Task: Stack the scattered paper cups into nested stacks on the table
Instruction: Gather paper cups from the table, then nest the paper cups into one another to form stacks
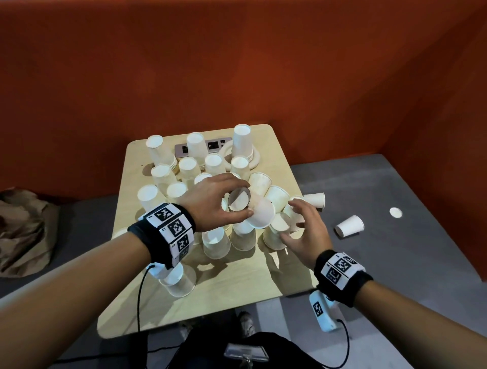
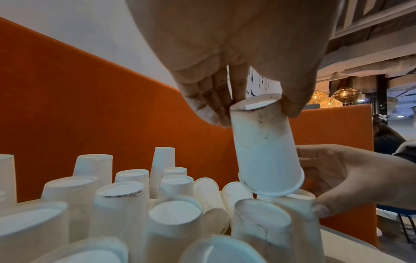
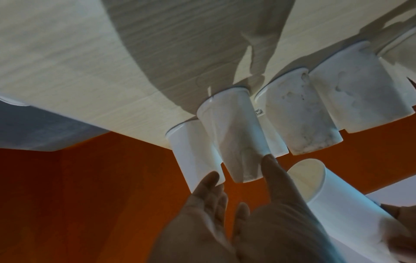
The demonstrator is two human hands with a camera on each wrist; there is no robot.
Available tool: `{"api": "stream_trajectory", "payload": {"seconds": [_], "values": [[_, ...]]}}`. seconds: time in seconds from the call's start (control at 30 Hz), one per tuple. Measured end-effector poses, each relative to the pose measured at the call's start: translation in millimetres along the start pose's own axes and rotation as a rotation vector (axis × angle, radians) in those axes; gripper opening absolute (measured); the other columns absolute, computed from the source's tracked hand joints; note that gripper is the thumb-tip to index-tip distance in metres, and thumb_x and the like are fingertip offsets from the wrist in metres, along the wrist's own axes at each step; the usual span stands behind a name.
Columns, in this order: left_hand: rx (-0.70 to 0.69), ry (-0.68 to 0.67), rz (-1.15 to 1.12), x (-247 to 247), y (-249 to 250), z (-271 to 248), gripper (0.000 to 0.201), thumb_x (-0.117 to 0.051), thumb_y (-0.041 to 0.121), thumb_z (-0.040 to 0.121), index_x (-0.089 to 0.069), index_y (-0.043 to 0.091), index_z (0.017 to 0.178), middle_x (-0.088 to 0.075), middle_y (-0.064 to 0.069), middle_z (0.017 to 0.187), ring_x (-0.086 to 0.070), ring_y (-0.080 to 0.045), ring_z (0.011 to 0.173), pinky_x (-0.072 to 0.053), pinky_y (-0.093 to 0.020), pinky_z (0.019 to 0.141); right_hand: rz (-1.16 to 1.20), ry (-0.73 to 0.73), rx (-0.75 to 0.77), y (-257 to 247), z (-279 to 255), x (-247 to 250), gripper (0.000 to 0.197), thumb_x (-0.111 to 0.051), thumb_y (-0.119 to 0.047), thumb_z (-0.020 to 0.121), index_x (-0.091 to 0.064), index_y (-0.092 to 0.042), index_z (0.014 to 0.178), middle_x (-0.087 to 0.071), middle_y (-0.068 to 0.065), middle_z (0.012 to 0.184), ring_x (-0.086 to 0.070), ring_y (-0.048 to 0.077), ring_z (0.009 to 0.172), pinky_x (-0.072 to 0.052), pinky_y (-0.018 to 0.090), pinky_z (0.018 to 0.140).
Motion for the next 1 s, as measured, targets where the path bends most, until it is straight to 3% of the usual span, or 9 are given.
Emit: {"api": "stream_trajectory", "payload": {"seconds": [0.13,0.23,0.33,0.47,0.63,0.87,1.0], "values": [[0.003,0.006,-0.003,-0.2,0.2,-0.8,0.059,-0.066,0.062,0.079,-0.059,0.030,0.127,-0.061,0.013,0.115,-0.055,-0.004,0.103,-0.050,-0.029,0.088,-0.079,-0.031,0.080,-4.7,0.4,-7.4,0.074,-0.084,-0.016,0.070,-0.050,-0.019,0.136,-0.046,-0.005,0.144,-0.039,-0.002,0.130,-0.042,0.022,0.103],[-0.001,0.011,0.000,1.0,-0.2,-1.5,0.058,-0.067,0.061,0.079,-0.059,0.029,0.127,-0.061,0.015,0.114,-0.055,-0.004,0.102,-0.051,-0.029,0.087,-0.120,-0.031,0.067,-11.0,0.1,-9.8,0.071,-0.083,-0.015,0.070,-0.052,-0.021,0.134,-0.043,-0.006,0.145,-0.037,-0.004,0.129,-0.037,0.012,0.099],[0.001,0.015,-0.006,1.9,-1.8,-1.3,0.059,-0.066,0.062,0.079,-0.059,0.028,0.127,-0.060,0.015,0.112,-0.054,-0.003,0.100,-0.051,-0.030,0.087,-0.177,0.023,0.061,-16.0,-2.2,-7.4,0.068,-0.083,-0.019,0.069,-0.054,-0.021,0.130,-0.048,-0.004,0.134,-0.045,0.009,0.123,-0.037,0.017,0.097],[-0.002,0.030,-0.007,2.3,-2.8,-0.7,0.061,-0.063,0.065,0.077,-0.060,0.030,0.127,-0.060,0.016,0.112,-0.055,-0.003,0.100,-0.052,-0.031,0.086,-0.229,0.010,-0.025,-13.8,-13.8,-6.3,0.067,-0.082,-0.029,0.070,-0.050,-0.020,0.128,-0.052,-0.004,0.123,-0.054,0.014,0.104,-0.046,0.025,0.083],[-0.006,0.044,-0.017,2.5,-4.3,0.3,0.059,-0.065,0.064,0.077,-0.060,0.030,0.125,-0.061,0.016,0.113,-0.056,-0.004,0.102,-0.052,-0.031,0.086,-0.261,-0.185,-0.194,-10.7,-22.2,-14.3,0.072,-0.074,-0.040,0.080,-0.040,-0.023,0.141,-0.051,-0.005,0.139,-0.053,0.019,0.122,-0.045,0.033,0.098],[0.010,0.044,-0.015,3.5,-12.5,-5.1,0.062,-0.063,0.066,0.076,-0.060,0.030,0.126,-0.056,0.021,0.107,-0.055,-0.002,0.098,-0.052,-0.029,0.085,-0.171,-0.248,-0.325,-14.3,-12.2,-28.4,0.057,-0.074,-0.049,0.076,-0.049,-0.032,0.125,-0.064,-0.006,0.121,-0.061,0.022,0.110,-0.051,0.038,0.090],[0.020,0.089,-0.014,11.2,-18.2,-11.4,0.061,-0.062,0.061,0.083,-0.055,0.030,0.136,-0.060,0.014,0.117,-0.054,-0.003,0.103,-0.051,-0.028,0.087,-0.226,-0.228,-0.249,-25.1,-15.2,-21.3,0.058,-0.068,-0.060,0.072,-0.051,-0.036,0.121,-0.066,-0.011,0.112,-0.063,0.019,0.101,-0.052,0.035,0.084]]}}
Point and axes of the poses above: each hand's wrist, its own z-axis towards the middle knuckle, its own x-axis out of the back of the hand, y = z × x, the point moved 3 cm from there along z, towards the middle knuckle
